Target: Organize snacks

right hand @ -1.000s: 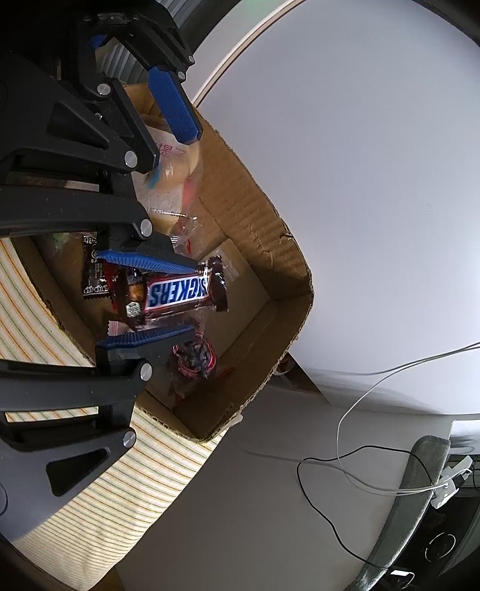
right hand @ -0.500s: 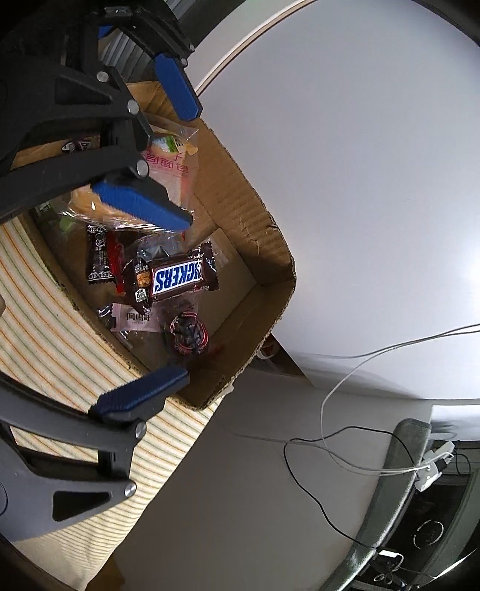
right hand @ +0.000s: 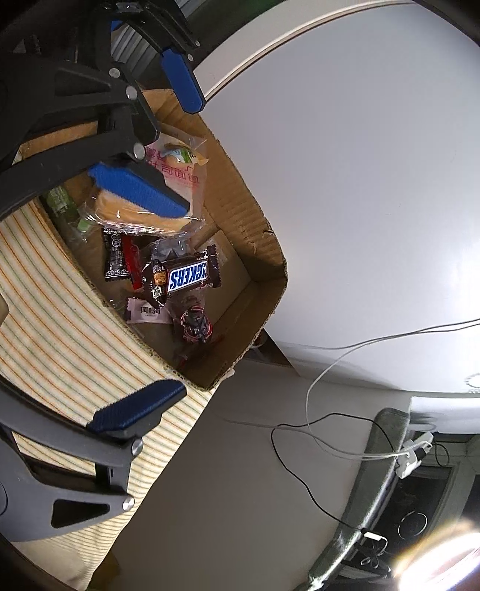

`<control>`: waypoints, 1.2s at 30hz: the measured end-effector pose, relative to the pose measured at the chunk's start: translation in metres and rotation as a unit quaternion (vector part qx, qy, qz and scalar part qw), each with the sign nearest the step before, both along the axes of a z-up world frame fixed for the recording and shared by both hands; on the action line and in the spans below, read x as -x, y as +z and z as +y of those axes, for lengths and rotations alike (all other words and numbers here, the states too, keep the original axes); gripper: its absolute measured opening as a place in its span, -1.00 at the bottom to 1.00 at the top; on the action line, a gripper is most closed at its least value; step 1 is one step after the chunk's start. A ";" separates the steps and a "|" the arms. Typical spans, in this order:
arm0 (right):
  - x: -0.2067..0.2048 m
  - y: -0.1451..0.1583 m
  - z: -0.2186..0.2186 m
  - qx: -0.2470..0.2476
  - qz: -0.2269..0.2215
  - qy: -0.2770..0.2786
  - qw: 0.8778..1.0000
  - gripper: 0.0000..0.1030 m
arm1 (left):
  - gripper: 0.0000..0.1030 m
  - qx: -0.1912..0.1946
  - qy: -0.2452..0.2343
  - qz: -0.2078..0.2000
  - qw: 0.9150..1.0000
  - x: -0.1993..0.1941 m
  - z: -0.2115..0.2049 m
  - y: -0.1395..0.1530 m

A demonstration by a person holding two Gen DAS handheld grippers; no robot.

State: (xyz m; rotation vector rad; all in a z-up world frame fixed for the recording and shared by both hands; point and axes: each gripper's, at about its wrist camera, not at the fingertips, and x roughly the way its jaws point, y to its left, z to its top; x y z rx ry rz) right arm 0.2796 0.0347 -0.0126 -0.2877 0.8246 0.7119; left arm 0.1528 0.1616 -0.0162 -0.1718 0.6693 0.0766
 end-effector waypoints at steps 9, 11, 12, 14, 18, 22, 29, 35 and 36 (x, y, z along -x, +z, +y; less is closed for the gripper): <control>0.024 0.012 -0.014 -0.001 -0.027 -0.007 1.000 0.81 | 0.16 -0.008 0.010 -0.013 1.000 0.021 -0.002 0.009; 0.032 0.015 -0.018 -0.004 -0.032 -0.009 0.999 0.81 | 0.20 -0.006 0.012 -0.017 1.000 0.026 -0.001 0.011; 0.034 0.017 -0.020 -0.004 -0.035 -0.010 0.999 0.81 | 0.20 -0.006 0.012 -0.018 1.000 0.029 -0.001 0.012; 0.040 0.019 -0.024 -0.005 -0.042 -0.013 0.999 0.81 | 0.20 -0.009 0.013 -0.023 1.000 0.035 -0.003 0.014; 0.053 0.025 -0.032 -0.010 -0.051 -0.018 0.998 0.82 | 0.27 -0.013 0.015 -0.028 0.999 0.046 -0.006 0.017; 0.066 0.029 -0.041 -0.020 -0.052 -0.029 0.998 0.89 | 0.28 -0.023 0.022 -0.032 0.999 0.056 -0.008 0.019; 0.092 0.035 -0.060 -0.026 -0.069 -0.061 0.995 0.96 | 0.29 -0.032 0.032 -0.034 0.998 0.074 -0.013 0.020; 0.111 0.038 -0.072 -0.027 -0.078 -0.087 0.993 0.97 | 0.47 -0.035 0.038 -0.034 0.998 0.085 -0.018 0.020; 0.114 0.038 -0.075 -0.028 -0.078 -0.090 0.992 0.97 | 0.47 -0.037 0.040 -0.034 0.998 0.087 -0.018 0.020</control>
